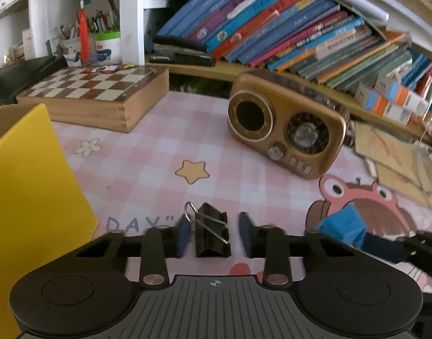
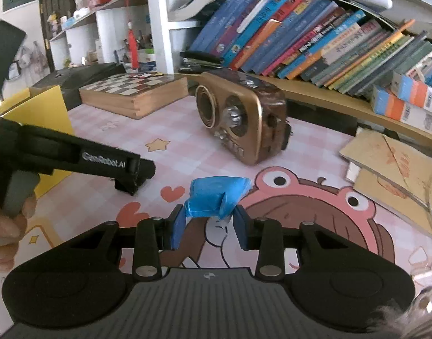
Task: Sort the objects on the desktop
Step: 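Grasp the blue object with the right gripper while the left grasps the black binder clip, then lift and carry the blue object and binder clip toward the yellow box with both grippers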
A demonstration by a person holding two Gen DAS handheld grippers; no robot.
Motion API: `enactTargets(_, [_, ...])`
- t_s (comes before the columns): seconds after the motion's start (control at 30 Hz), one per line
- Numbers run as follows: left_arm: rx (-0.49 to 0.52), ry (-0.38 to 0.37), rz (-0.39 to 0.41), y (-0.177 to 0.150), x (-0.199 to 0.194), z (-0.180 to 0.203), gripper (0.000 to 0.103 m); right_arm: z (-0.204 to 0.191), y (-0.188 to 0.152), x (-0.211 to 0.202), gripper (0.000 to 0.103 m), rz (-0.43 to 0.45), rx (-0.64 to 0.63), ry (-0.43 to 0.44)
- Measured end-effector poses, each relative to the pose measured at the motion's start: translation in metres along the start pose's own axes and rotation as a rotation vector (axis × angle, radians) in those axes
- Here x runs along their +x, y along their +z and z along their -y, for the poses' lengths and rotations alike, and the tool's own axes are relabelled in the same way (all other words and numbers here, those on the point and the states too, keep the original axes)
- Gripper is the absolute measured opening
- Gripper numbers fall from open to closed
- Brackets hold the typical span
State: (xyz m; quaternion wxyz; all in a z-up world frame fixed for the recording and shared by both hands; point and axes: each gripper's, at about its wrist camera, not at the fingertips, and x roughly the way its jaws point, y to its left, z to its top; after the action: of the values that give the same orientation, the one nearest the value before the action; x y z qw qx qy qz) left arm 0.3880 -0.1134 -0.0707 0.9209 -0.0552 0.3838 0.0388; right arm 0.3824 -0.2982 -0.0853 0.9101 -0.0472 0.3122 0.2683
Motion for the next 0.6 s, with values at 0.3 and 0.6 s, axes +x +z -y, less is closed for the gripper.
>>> enactTargets(0.3, [0.048,-0.034,0.044,-0.007,-0.027,0.003,0.007,-0.002,-0.004,-0.011,0.034,0.007,0.028,0.006])
enactTargets(0.6, [0.001,-0.101,0.060,-0.020,-0.062,-0.001,0.007,-0.006,-0.015,-0.033,0.034,-0.006,0.046,-0.003])
